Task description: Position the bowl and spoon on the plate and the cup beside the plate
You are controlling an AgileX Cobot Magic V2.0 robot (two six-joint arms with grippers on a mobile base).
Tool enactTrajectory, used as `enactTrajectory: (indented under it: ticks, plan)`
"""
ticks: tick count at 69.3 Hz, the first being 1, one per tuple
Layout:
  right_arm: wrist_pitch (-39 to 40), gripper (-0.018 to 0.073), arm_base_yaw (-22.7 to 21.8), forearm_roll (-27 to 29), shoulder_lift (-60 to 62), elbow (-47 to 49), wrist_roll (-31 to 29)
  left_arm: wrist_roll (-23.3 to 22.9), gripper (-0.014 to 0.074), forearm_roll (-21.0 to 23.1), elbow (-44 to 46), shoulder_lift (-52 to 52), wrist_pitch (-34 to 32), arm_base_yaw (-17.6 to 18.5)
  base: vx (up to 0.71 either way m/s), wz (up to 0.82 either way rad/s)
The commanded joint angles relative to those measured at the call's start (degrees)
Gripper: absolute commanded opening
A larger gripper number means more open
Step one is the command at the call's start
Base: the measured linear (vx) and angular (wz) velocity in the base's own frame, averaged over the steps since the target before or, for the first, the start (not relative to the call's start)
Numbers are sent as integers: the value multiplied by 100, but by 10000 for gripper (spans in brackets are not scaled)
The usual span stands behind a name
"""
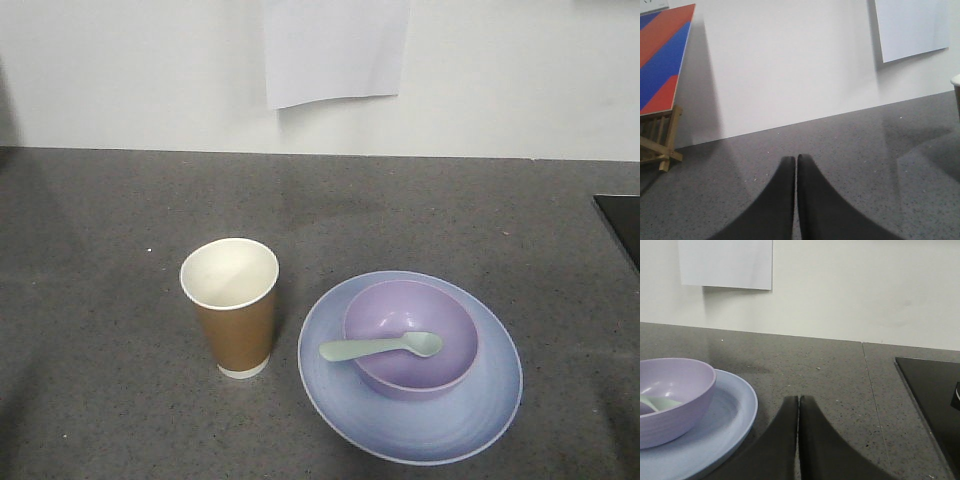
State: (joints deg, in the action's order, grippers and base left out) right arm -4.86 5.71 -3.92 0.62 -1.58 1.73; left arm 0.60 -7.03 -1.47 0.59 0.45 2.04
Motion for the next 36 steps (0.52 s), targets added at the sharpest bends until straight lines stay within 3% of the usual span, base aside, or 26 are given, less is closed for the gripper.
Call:
enactTrajectory:
  ticks: [1, 36]
  plan:
    - [401, -10, -26, 13, 65, -28, -3, -60, -6, 29, 43, 84, -417, -7, 0, 0]
    - [342, -10, -26, 12, 65, -28, -3, -60, -6, 29, 43, 84, -417, -7, 0, 0]
